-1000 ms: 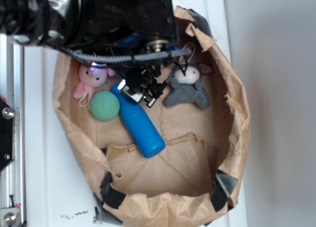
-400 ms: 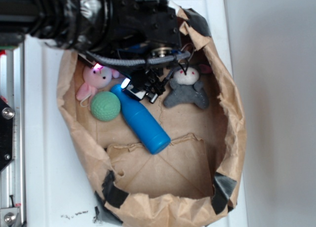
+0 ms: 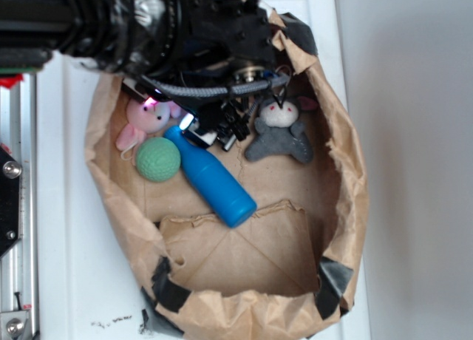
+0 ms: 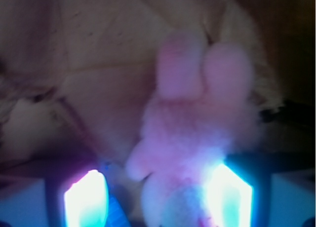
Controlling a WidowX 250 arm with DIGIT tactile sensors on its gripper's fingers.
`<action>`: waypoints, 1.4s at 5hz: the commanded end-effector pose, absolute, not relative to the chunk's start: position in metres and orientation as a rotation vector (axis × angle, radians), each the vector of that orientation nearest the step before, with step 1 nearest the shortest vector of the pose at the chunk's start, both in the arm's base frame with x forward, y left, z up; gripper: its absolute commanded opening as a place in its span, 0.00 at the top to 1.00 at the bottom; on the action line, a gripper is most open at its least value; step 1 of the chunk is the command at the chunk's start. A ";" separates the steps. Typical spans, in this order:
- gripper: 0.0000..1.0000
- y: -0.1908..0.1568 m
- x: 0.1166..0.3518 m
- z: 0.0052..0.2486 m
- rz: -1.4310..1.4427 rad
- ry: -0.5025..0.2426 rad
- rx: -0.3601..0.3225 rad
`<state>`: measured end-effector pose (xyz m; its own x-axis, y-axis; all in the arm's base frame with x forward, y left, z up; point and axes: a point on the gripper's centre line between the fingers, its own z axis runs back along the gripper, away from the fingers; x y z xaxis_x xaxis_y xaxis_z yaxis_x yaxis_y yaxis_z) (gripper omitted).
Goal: Grab the pink bunny.
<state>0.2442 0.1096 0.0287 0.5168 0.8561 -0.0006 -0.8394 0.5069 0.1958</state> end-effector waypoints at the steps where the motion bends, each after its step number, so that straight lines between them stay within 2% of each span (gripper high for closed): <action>1: 1.00 0.111 0.253 0.061 0.956 0.073 0.137; 3: 1.00 0.122 0.265 0.086 0.882 0.053 0.100; 4: 1.00 0.120 0.266 0.106 0.769 0.015 0.039; 5: 1.00 0.105 0.267 0.136 0.518 -0.057 -0.045; 6: 1.00 0.079 0.257 0.155 0.266 -0.139 0.046; 7: 1.00 0.057 0.249 0.171 0.067 -0.191 0.059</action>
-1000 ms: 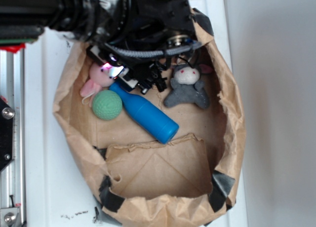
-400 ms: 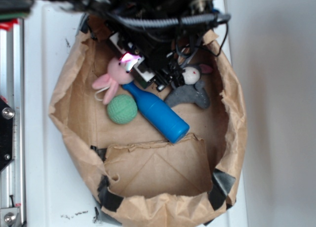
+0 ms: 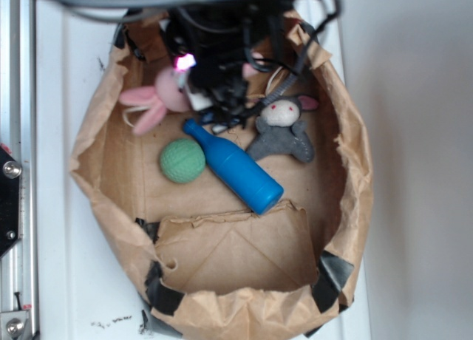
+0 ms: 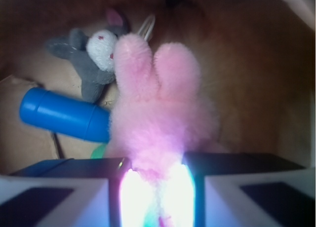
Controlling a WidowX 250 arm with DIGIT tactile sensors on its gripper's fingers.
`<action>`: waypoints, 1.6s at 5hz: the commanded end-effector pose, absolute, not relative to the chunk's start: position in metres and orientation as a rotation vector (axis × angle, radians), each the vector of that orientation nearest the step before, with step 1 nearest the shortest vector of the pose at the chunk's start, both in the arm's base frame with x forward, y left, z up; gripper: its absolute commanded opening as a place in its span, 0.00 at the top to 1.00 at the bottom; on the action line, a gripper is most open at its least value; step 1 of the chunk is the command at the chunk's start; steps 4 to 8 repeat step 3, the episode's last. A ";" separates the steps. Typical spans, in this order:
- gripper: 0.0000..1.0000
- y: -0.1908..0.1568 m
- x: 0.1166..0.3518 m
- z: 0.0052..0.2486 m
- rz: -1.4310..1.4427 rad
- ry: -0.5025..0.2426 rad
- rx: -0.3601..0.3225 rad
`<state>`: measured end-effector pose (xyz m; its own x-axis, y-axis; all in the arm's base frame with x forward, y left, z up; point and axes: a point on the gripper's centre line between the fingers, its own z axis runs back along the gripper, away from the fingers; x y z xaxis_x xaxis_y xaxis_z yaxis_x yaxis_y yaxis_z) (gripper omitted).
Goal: Grab the pink bunny.
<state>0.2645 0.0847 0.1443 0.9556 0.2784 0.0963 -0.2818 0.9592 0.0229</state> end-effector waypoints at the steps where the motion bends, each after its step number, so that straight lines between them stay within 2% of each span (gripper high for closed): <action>1: 1.00 0.030 0.238 0.201 -0.067 -0.202 0.072; 2: 1.00 0.011 0.249 0.217 -0.087 -0.160 0.089; 3: 1.00 0.000 0.248 0.209 -0.091 -0.156 0.186; 8: 1.00 0.000 0.248 0.209 -0.091 -0.156 0.186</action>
